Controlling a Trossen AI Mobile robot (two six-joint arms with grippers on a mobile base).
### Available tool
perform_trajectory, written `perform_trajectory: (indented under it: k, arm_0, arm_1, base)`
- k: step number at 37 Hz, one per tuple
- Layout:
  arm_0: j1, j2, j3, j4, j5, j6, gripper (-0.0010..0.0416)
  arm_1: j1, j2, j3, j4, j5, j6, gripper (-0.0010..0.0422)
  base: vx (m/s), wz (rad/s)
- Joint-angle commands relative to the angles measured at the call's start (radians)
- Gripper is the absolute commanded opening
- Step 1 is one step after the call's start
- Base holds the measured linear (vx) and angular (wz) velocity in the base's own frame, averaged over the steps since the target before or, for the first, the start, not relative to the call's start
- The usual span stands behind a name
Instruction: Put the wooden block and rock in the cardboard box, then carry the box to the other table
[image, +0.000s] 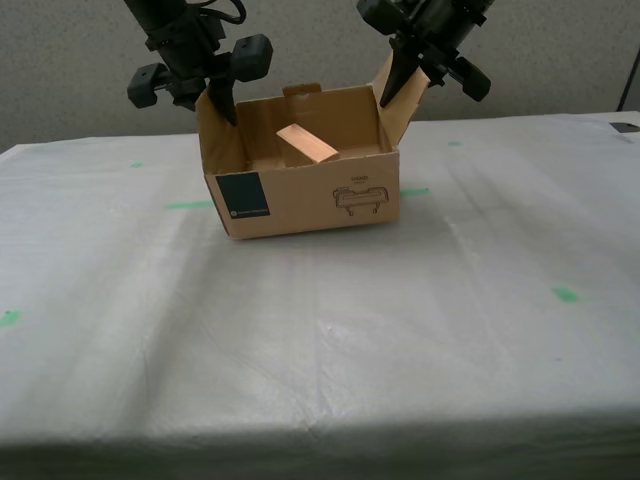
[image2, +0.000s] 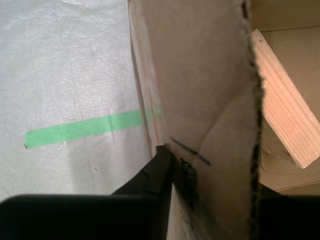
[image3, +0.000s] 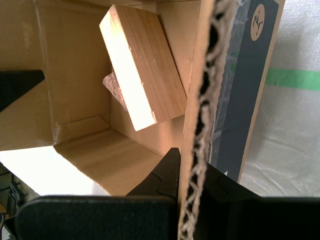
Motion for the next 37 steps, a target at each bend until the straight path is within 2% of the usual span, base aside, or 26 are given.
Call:
perform_trajectory:
  k: [1, 11, 16, 27, 37]
  arm_0:
    - [0.003, -0.001, 0.002, 0.012, -0.026, 0.003, 0.0003]
    - [0.005, -0.001, 0.002, 0.01, -0.026, 0.008, 0.0006]
    - [0.006, -0.001, 0.002, 0.009, -0.026, 0.008, 0.0033]
    - [0.008, -0.001, 0.002, 0.009, -0.025, 0.01, 0.0142]
    - [0.01, -0.001, 0.002, 0.008, -0.025, 0.009, 0.0284]
  arm_1:
    - [-0.003, -0.001, 0.002, 0.009, 0.03, 0.004, 0.0087]
    - [-0.003, -0.001, 0.002, 0.005, 0.03, 0.004, 0.0168]
    - [-0.003, -0.001, 0.002, 0.002, 0.03, 0.004, 0.0205]
    - [-0.003, -0.001, 0.002, -0.033, 0.029, 0.005, 0.0294]
    - [-0.003, -0.001, 0.002, -0.033, 0.029, 0.006, 0.0385]
  base:
    - [0.0, 0.0]
    - [0.0, 0.0]
    - [0.0, 0.0]
    - [0.0, 0.0]
    - [0.0, 0.0]
